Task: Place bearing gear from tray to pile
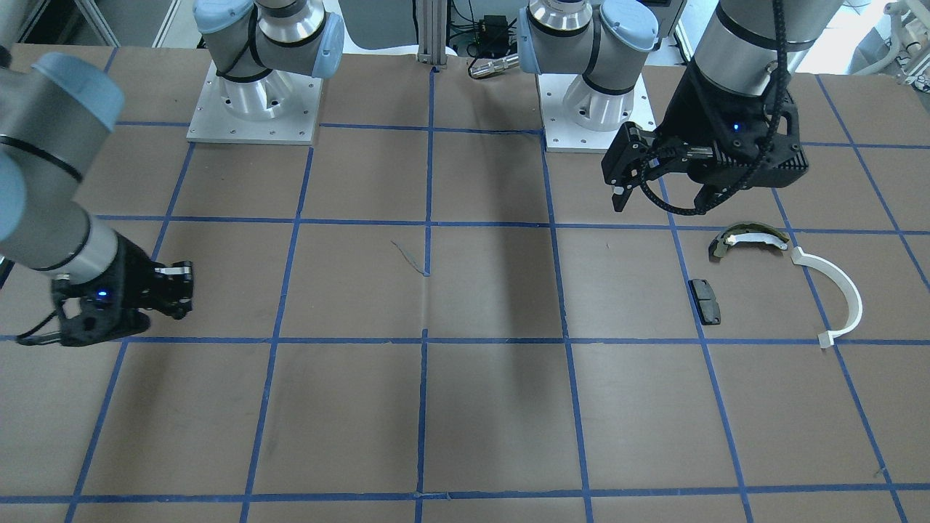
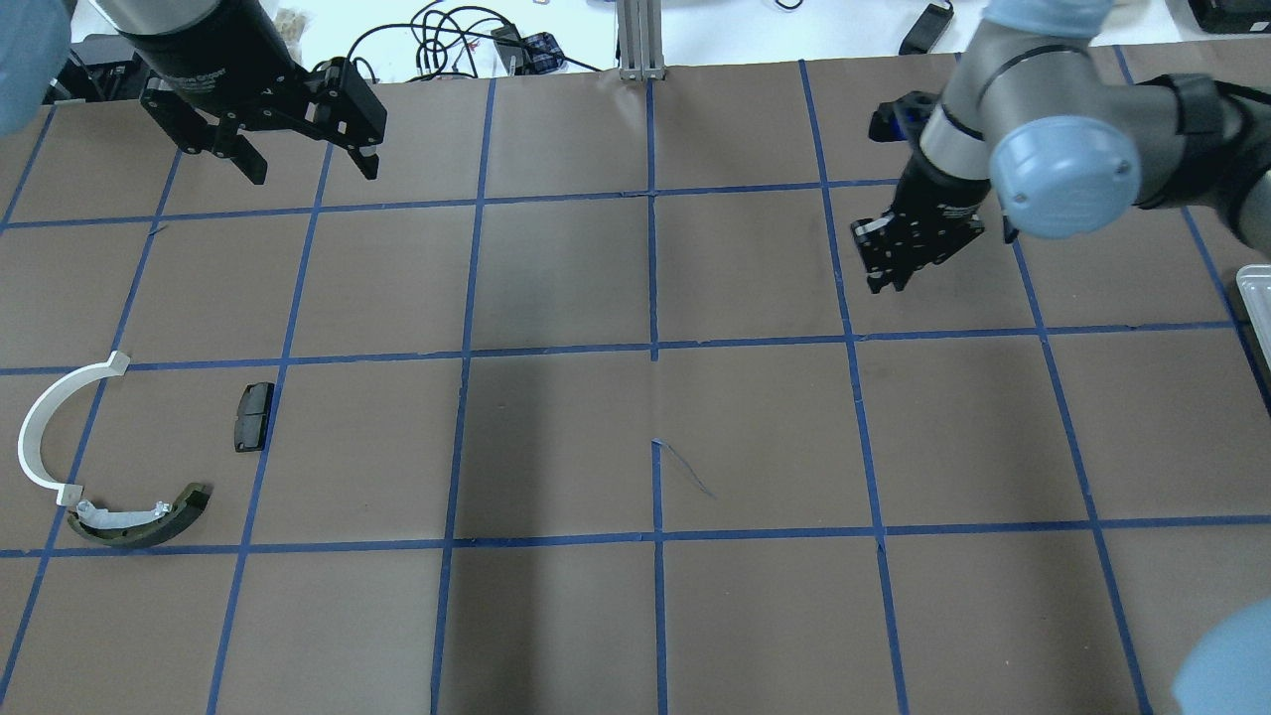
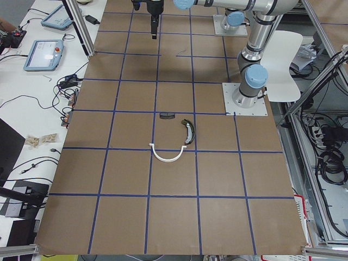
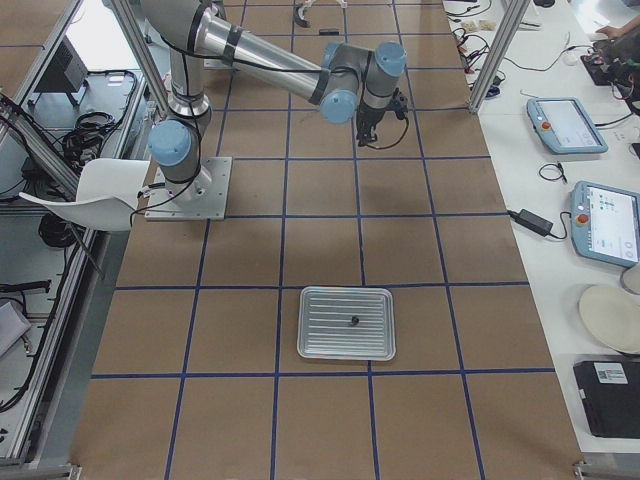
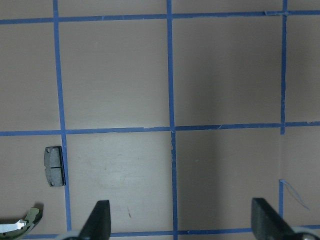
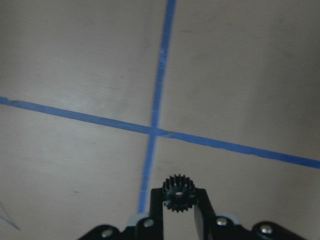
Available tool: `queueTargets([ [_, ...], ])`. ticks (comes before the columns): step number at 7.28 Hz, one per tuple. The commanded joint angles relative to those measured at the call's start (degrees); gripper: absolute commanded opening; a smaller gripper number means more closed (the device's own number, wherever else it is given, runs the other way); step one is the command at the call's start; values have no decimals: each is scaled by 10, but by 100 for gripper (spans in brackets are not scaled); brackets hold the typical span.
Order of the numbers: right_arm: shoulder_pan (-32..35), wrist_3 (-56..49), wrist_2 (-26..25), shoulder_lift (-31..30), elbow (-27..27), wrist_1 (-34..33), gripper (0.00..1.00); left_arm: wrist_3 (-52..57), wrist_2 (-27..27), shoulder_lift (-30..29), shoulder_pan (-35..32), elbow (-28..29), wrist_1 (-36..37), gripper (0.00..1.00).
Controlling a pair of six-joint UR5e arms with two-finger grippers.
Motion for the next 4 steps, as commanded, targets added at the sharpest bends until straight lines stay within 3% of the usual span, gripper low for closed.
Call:
queueTargets([
  [1, 136, 189, 24, 31, 17, -81, 0, 0, 0, 0, 0, 0, 0, 100],
  [2, 176, 221, 26, 45, 25, -145, 0, 0, 1, 0, 0, 0, 0, 100],
  [4, 230, 300, 28, 94, 27, -180, 0, 0, 1, 0, 0, -1, 0, 100],
])
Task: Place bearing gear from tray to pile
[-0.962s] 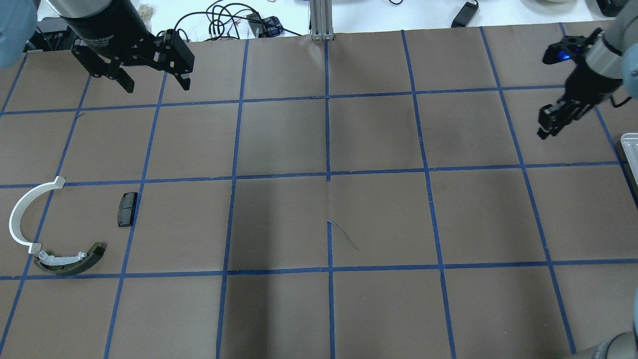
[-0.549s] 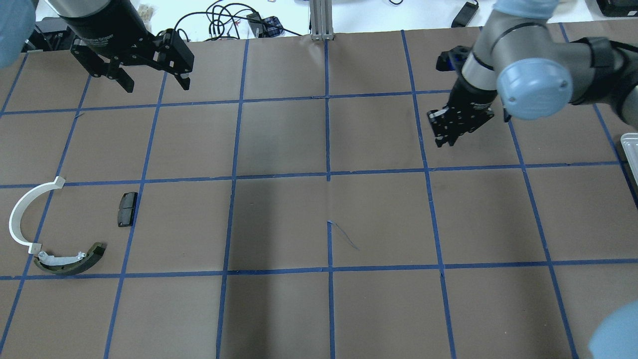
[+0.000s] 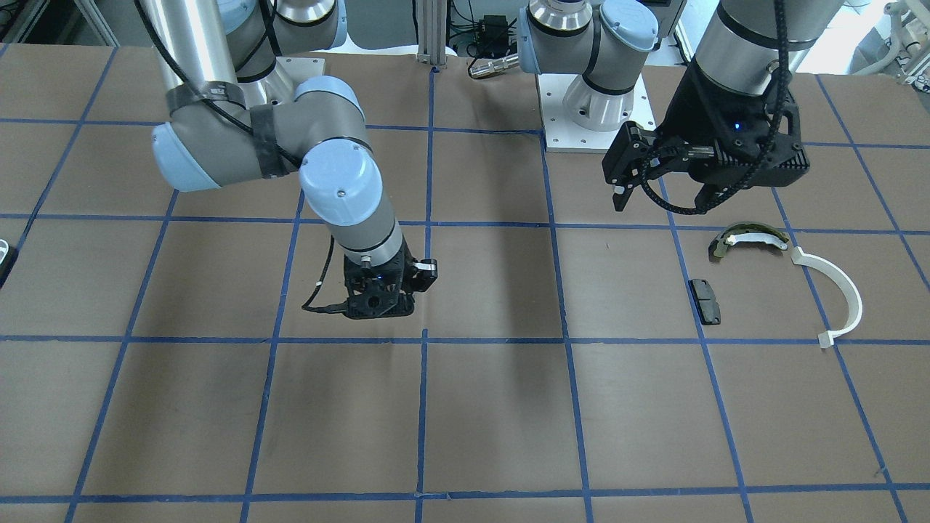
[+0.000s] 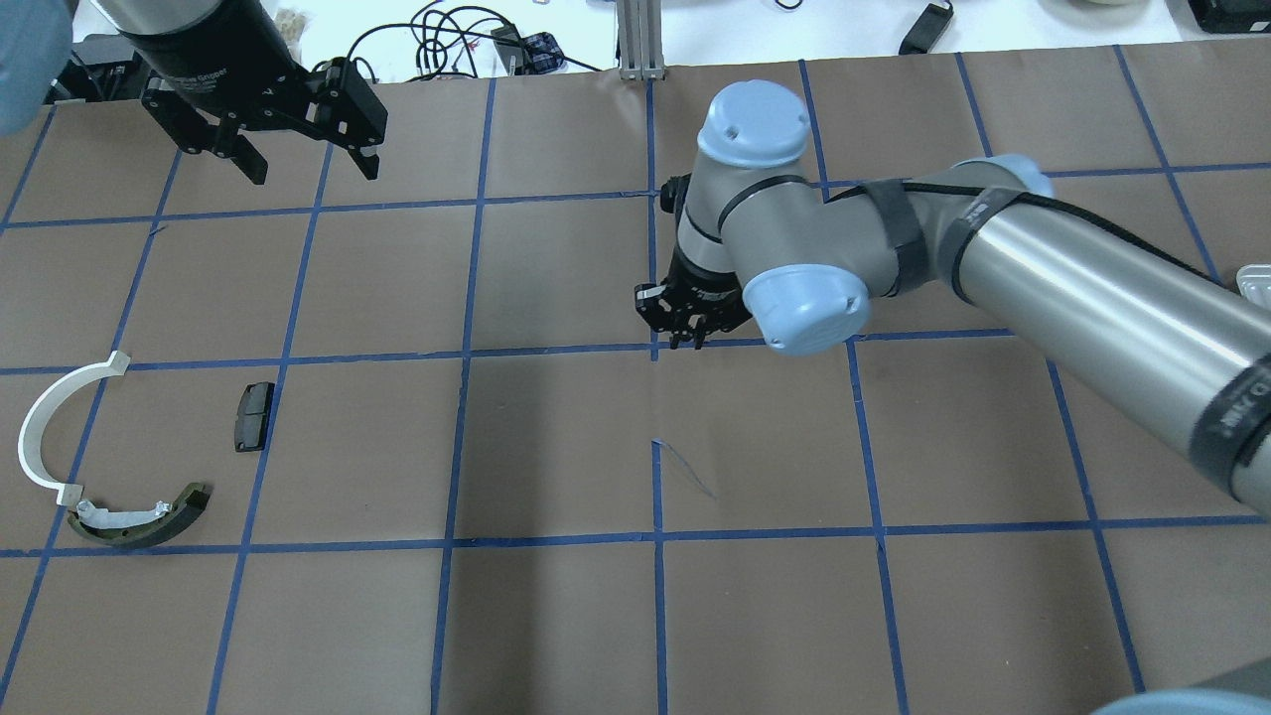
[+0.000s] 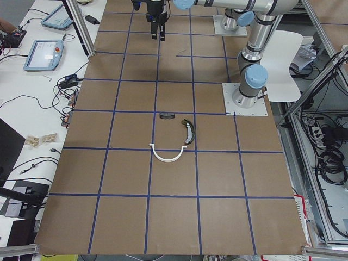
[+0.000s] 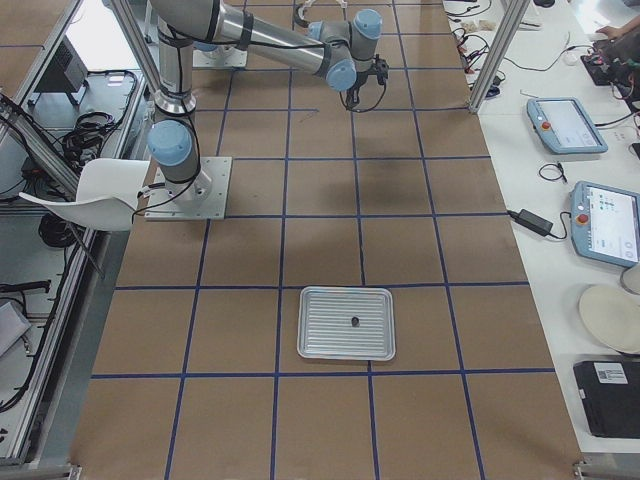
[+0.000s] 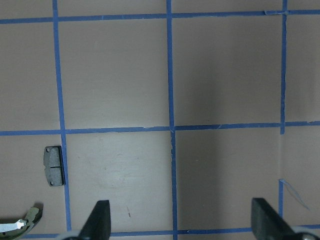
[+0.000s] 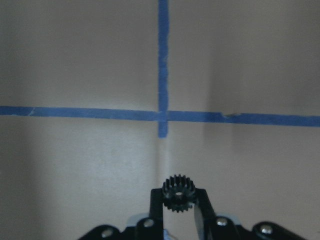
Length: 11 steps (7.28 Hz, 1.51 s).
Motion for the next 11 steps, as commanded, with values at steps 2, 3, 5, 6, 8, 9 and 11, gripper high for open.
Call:
queueTargets([
  [2, 66, 73, 2, 57, 2, -67, 0, 0, 0, 0, 0, -1, 0, 100],
  [3, 67, 76, 1, 59, 2, -71, 36, 0, 1, 0, 0, -1, 0, 100],
  [5, 60, 71, -5, 52, -5, -76, 100, 0, 1, 0, -1, 0, 0, 100],
  [6, 45, 65, -18, 40, -7, -78, 100, 0, 1, 0, -1, -1, 0, 100],
  [8, -32, 15, -47, -15, -6, -49, 100, 0, 1, 0, -1, -1, 0, 100],
  [9, -69, -38, -45, -33, -9, -11, 100, 0, 1, -1, -3, -1, 1, 100],
  [11, -155, -112, -48, -60, -12, 24, 100, -65, -8, -28, -15, -2, 3, 100],
])
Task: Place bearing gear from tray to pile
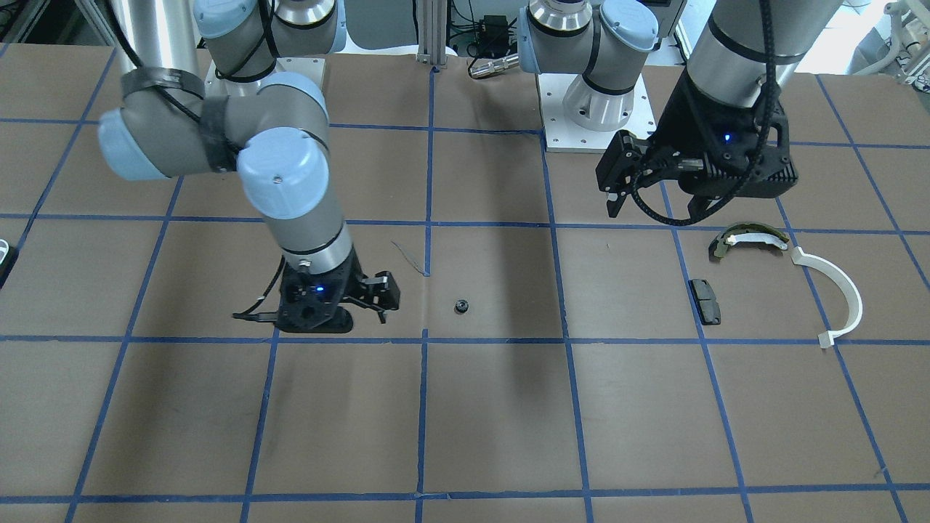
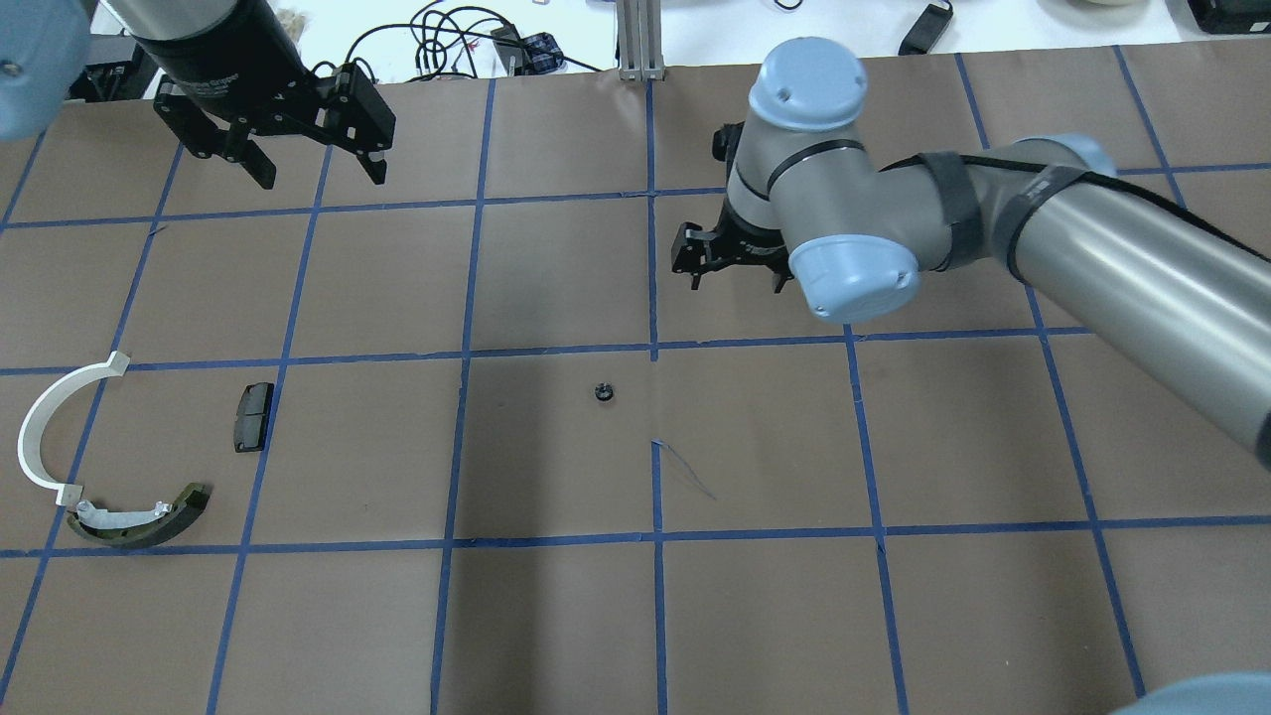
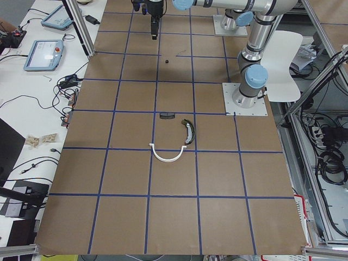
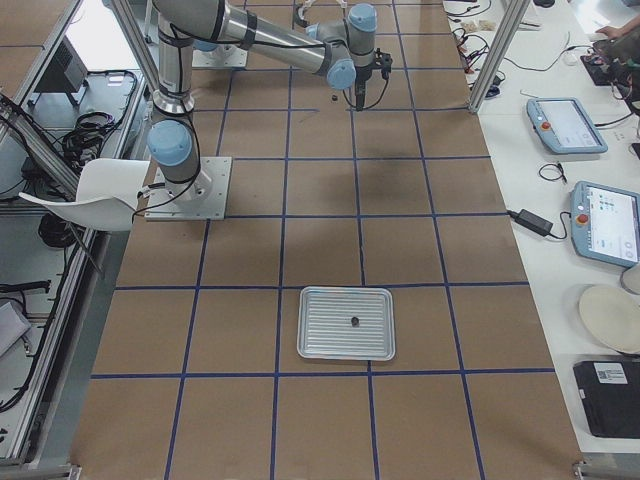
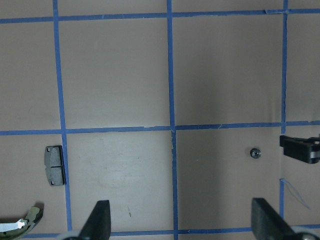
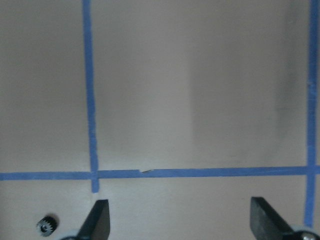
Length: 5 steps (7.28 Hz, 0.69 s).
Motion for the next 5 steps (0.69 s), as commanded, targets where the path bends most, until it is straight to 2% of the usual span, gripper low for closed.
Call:
queueTargets([
  [1, -107, -122, 0, -26, 0, 44, 100, -105, -5, -31, -50, -18, 11, 100],
  [2, -161, -168, 4, -27, 0, 55, 100, -135, 0, -60, -102, -50, 87, 100],
  [3, -208, -188, 4, -27, 1, 59, 100, -174, -2, -87, -122, -94, 167, 100],
  [4, -252, -246, -3, -27, 1, 76, 100, -175, -1, -110, -149, -135, 212, 100],
  [5, -303, -366, -4, -26, 2, 75, 100, -176, 0, -126, -170, -174, 256, 100],
])
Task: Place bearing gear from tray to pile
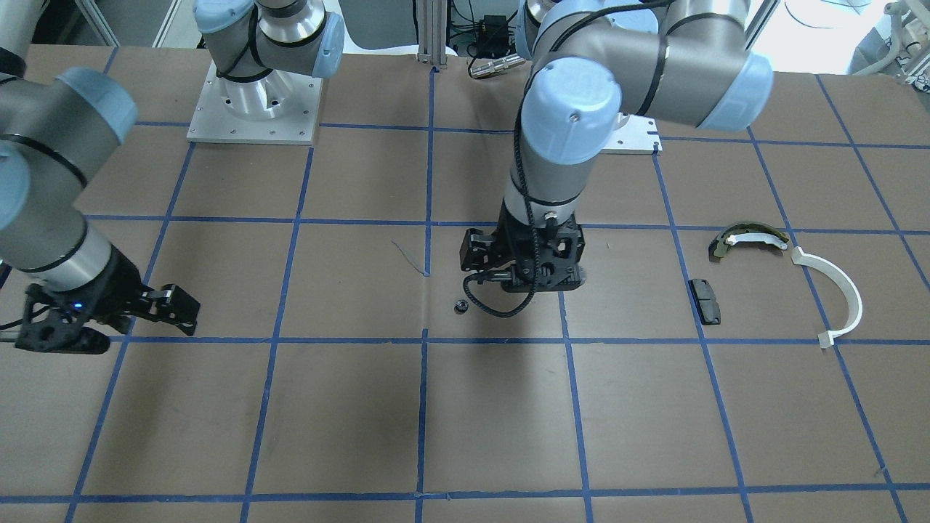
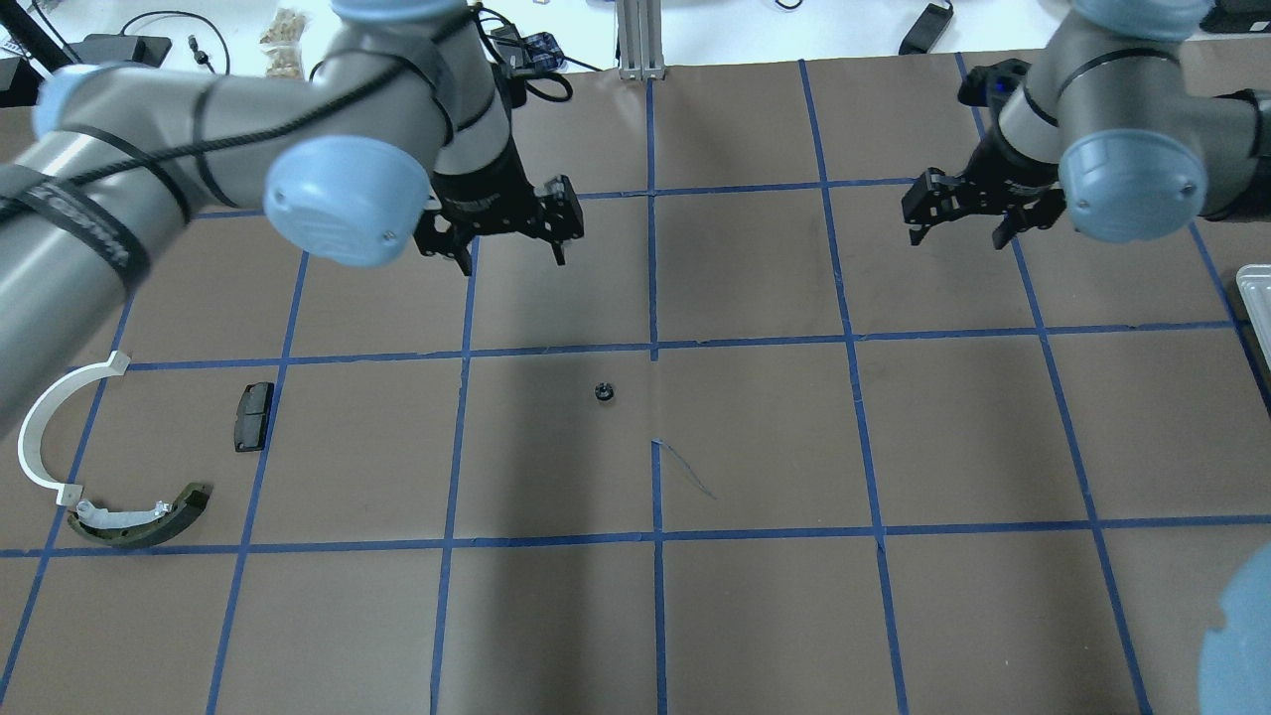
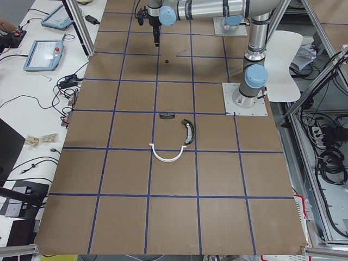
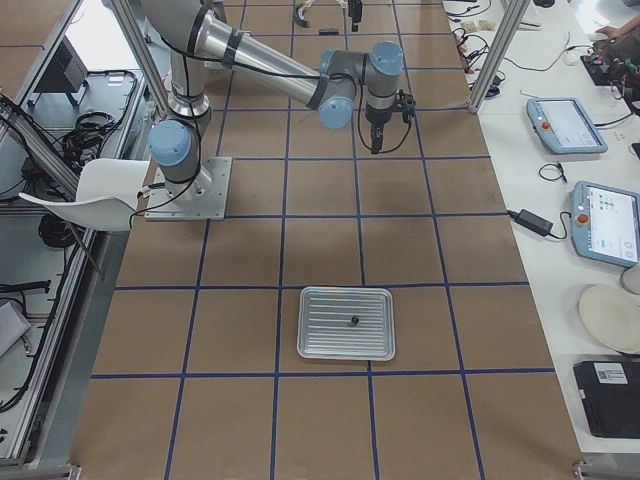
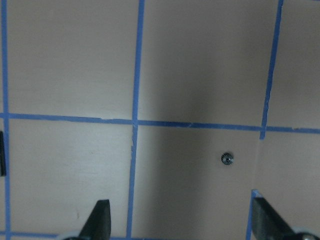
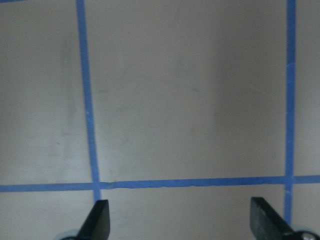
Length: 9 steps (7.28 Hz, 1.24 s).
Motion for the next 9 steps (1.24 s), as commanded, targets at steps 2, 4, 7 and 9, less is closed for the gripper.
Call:
queueTargets([
  [2, -153, -258, -44, 7, -1, -1, 100, -5, 1, -62, -34, -93, 175, 100],
  [4, -224, -361, -45, 27, -2, -3, 100, -7, 2, -100, -34, -91, 188, 100],
  [7, -285, -403, -44, 91, -59, -9, 100, -12, 2, -114, -37, -101, 191, 99],
  [9, -325, -473, -41, 150, -113, -13, 100, -14, 2, -124, -39, -102, 193, 98],
])
